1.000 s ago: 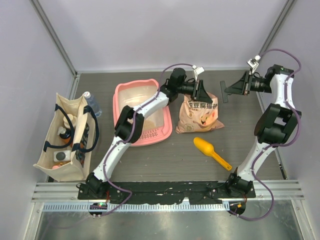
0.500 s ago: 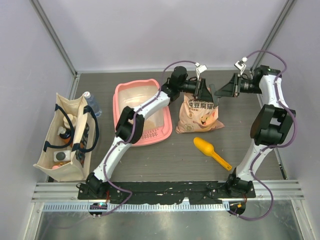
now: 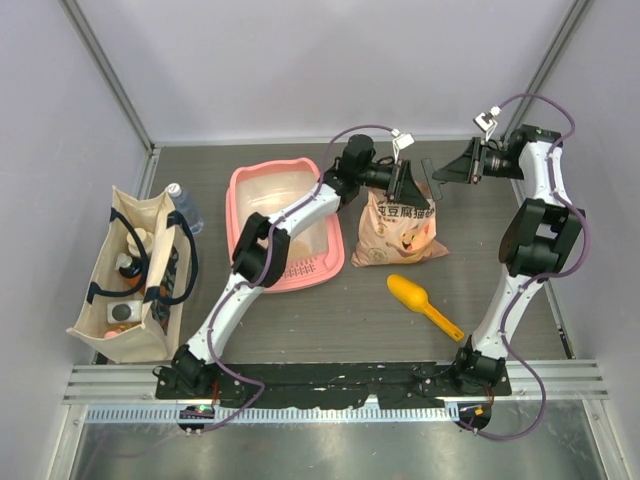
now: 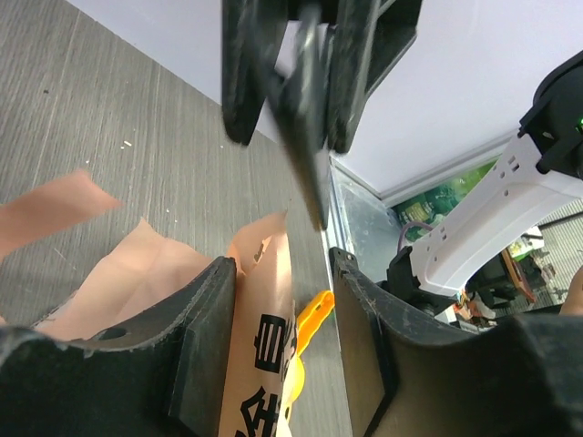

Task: Fill the litter box with clean litter
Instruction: Pick up the clamp at the center of the board.

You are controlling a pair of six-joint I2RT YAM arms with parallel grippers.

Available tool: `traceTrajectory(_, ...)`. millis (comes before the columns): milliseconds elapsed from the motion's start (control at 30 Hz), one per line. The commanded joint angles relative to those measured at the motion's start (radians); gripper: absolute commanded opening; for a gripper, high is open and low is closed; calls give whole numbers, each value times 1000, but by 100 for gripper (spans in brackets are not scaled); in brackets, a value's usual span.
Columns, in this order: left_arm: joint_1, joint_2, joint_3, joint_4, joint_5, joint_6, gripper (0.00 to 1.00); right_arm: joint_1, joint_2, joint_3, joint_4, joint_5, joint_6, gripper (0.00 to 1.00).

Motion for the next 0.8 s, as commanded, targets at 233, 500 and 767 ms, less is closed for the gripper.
traceTrajectory(233,1,-37,98,-120,-198,171,60,30,11,156,-88,-70,51,1)
traceTrajectory(500,34,-114,147,-177,-242,277,77,12,14,393,41,10,149,2)
traceTrajectory(767,86,-247,113,-205,-259,385,80,10,-240,98,291,151,118,1)
